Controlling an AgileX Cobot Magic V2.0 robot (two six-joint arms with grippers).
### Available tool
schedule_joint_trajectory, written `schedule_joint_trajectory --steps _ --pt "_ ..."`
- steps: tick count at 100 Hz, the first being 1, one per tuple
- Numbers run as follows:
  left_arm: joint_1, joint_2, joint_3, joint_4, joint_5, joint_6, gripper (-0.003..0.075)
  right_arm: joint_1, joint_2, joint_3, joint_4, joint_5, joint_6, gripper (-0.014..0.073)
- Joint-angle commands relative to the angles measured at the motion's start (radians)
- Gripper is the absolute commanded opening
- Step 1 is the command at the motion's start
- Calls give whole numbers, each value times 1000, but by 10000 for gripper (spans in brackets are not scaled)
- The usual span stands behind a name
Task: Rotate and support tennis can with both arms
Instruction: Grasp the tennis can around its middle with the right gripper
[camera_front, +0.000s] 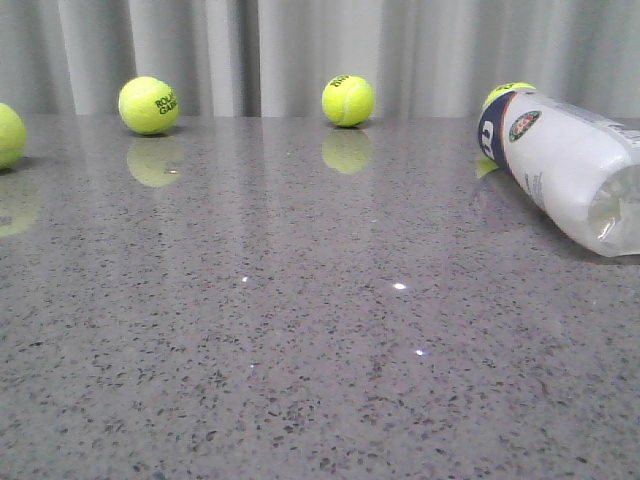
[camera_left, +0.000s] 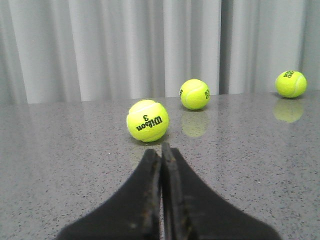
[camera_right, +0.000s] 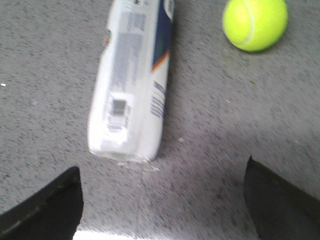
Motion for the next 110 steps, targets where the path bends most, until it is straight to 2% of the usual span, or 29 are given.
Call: schedule_joint_trajectory --steps 1,25,54,74,110 --pt "1 -38 46 -6 -78 -10 -21 -1 66 -73 74 -74 -64 643" --pt "1 -38 46 -6 -78 -10 -21 -1 290 -192 166 -110 -150 643" --pt "1 -38 46 -6 -78 -10 -21 24 515 -299 173 -108 -181 643" --pt "1 -38 46 -6 -78 -10 -21 77 611 -320 172 -160 -189 643" --pt "1 -38 46 -6 -78 -10 -21 79 743 -320 172 -164 -188 641"
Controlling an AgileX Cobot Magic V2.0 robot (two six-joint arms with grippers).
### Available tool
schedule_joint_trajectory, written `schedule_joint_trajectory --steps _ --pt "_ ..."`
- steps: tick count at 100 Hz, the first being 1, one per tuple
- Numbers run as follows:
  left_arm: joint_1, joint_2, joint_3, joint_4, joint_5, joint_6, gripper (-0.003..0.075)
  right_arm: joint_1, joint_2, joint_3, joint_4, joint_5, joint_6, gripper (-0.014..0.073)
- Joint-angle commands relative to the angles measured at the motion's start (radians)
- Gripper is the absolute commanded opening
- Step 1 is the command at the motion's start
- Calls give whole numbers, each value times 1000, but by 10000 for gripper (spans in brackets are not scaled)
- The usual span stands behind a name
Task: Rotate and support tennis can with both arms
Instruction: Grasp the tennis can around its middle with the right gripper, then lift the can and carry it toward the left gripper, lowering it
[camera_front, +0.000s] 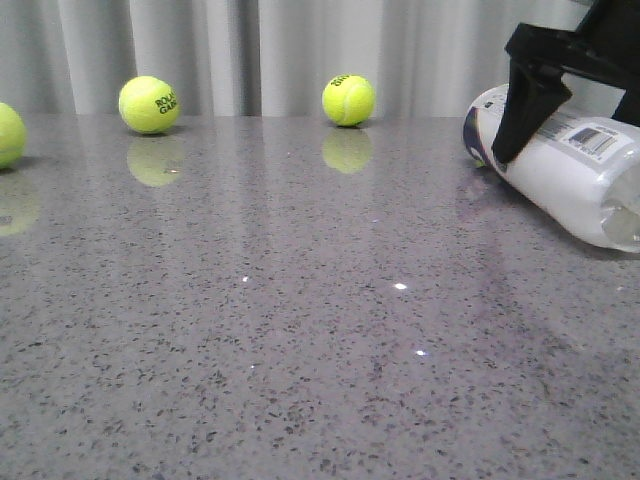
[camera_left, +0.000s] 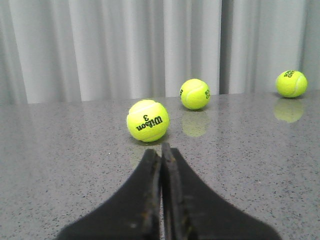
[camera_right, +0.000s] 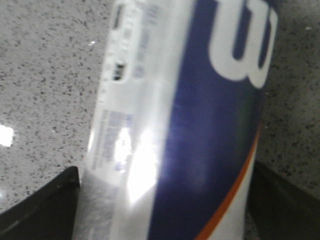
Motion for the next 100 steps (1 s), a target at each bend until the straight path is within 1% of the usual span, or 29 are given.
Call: schedule_joint_trajectory --steps 1,7,12,16,19,24,29,34,38,53,63,72,79,91,100 --pt "1 -38 46 -6 -78 -10 -21 -1 -20 -30 16 -28 -13 640" --pt "1 -38 46 -6 -78 -10 -21 -1 -17 -30 16 -24 -13 612" --pt "1 -38 46 -6 -78 -10 -21 -1 -20 -30 16 -22 -13 556" --pt "1 -38 46 -6 -78 -10 -21 -1 -22 -30 16 -22 -13 474" --pt "1 -38 46 -6 -78 -10 -21 -1 -26 -30 16 -22 -13 433" --pt "1 -38 46 -6 -78 -10 -21 -1 -30 -30 16 -23 -13 320" --pt "1 -38 46 -6 -78 -10 -21 -1 -38 -30 16 -21 -13 230" --pt "1 -38 46 -6 -78 -10 -21 -1 -48 -30 16 -19 -13 164" --pt "1 -38 46 -6 -78 -10 -21 -1 -60 -31 16 -18 -14 135" --pt "1 -38 46 -6 -78 -10 -21 -1 -106 -89 17 22 -54 129" --pt "1 -38 46 -6 -78 -10 -21 -1 -121 -172 17 110 -84 129" --pt "1 -38 46 -6 -78 -10 -21 4 -120 -261 17 200 -138 129" --pt "1 -38 46 -6 -78 -10 -21 19 -120 -312 17 236 -201 129" --pt "1 -38 46 -6 -78 -10 -21 75 -117 -355 17 223 -334 129" --pt "1 -38 46 -6 -78 -10 -21 136 -106 -359 17 211 -486 129"
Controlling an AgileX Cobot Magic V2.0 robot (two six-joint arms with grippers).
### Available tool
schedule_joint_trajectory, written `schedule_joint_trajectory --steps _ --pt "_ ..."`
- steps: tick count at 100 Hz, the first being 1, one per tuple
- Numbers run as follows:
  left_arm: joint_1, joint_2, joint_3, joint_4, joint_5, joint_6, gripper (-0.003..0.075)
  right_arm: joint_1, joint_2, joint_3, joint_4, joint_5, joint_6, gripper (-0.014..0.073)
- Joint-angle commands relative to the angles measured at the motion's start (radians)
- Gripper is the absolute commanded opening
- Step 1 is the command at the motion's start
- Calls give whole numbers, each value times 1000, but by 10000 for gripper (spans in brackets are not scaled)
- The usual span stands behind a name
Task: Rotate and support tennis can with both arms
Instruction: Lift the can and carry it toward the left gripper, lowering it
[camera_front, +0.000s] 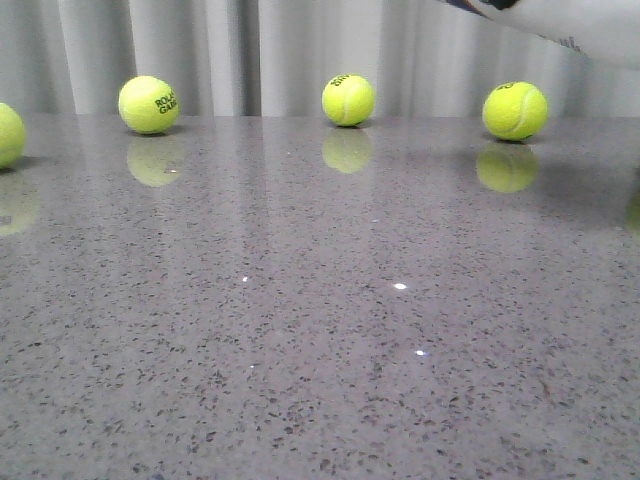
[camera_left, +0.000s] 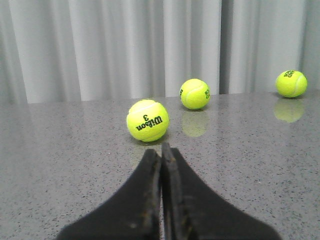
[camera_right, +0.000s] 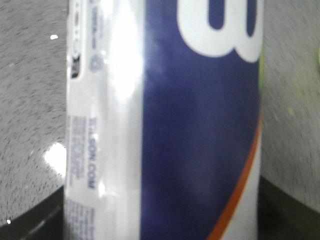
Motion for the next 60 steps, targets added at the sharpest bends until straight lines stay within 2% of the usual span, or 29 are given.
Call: schedule_joint_trajectory --steps 1,17,29,41,60 --pt "1 -38 46 -6 -78 -10 -21 50 -31 -39 19 -32 -169 129" --pt "1 -38 46 -6 -78 -10 -21 156 14 -39 19 -61 -508 129" --pt "1 -38 46 -6 -78 -10 -21 210 62 -39 19 -112 -683 130" --pt "1 -38 46 -6 -78 -10 -21 249 118 -39 19 -179 -733 130" --pt "1 -38 46 -6 -78 -10 -21 276 202 -40 4 -233 -734 130"
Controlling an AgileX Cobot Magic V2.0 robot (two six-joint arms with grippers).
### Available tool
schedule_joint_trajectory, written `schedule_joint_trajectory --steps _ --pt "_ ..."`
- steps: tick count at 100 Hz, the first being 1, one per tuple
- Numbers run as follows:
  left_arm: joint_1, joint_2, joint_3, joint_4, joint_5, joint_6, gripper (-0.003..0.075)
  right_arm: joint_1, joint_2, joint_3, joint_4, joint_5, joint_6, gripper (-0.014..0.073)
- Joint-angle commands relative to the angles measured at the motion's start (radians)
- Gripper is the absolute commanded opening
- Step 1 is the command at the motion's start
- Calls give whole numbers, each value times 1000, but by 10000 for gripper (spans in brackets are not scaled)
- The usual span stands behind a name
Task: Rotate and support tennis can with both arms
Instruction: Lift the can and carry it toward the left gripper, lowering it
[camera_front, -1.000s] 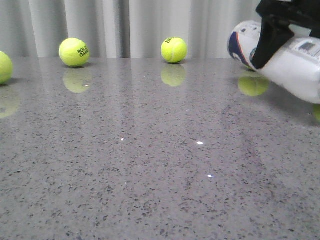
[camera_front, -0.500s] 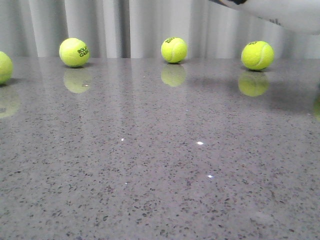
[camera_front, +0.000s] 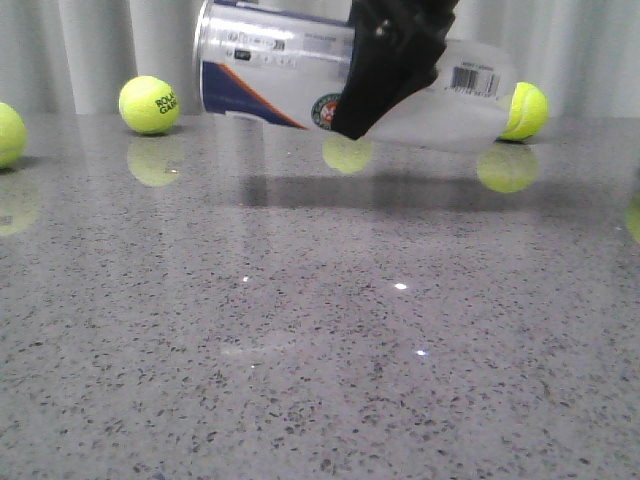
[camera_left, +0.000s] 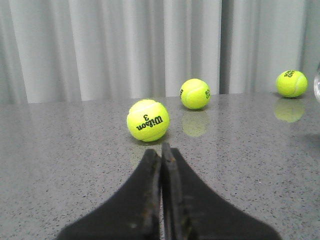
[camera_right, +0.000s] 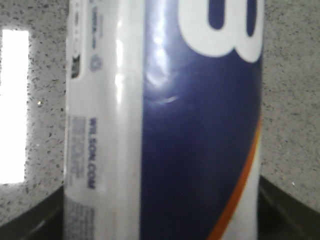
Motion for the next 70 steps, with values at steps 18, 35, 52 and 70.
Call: schedule_joint_trajectory --steps 18,35,52,70 --pt "1 -38 46 -6 -78 -10 -21 12 28 -36 -27 -35 -16 130" --pt "1 -38 46 -6 -78 -10 -21 13 43 -36 -27 -27 -16 130" --pt "1 -38 46 -6 -78 -10 -21 13 44 -36 -27 -19 -16 202" --pt "1 -38 46 -6 -78 -10 -21 13 44 -36 -27 -11 -16 561"
